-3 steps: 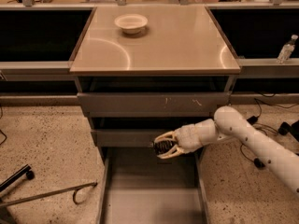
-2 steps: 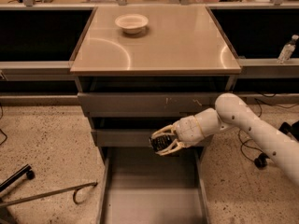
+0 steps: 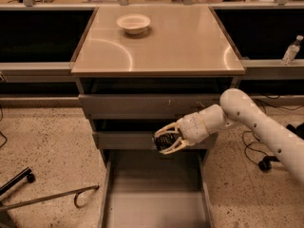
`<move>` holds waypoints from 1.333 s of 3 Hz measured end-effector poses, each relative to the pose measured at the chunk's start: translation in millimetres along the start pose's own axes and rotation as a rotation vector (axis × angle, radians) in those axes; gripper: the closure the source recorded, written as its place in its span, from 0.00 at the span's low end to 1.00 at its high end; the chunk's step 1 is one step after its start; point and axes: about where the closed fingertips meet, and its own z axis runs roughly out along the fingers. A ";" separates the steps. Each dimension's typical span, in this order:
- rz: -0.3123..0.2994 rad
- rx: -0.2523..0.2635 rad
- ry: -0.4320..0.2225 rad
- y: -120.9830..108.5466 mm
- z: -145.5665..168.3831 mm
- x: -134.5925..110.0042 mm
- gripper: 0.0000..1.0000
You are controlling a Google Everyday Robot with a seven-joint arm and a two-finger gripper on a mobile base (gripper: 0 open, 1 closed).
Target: Pick rxbar chocolate from bottom drawer and place on counter
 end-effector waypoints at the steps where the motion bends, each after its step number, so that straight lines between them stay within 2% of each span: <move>1: -0.077 -0.024 -0.039 -32.9 -33.0 -56.1 1.00; 3: -0.274 -0.092 -0.150 -113.5 -89.6 -193.6 1.00; 4: -0.355 -0.054 -0.184 -165.7 -101.1 -242.9 1.00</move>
Offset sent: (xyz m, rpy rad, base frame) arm -0.0040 0.0046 0.2789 0.1310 -0.1840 0.3050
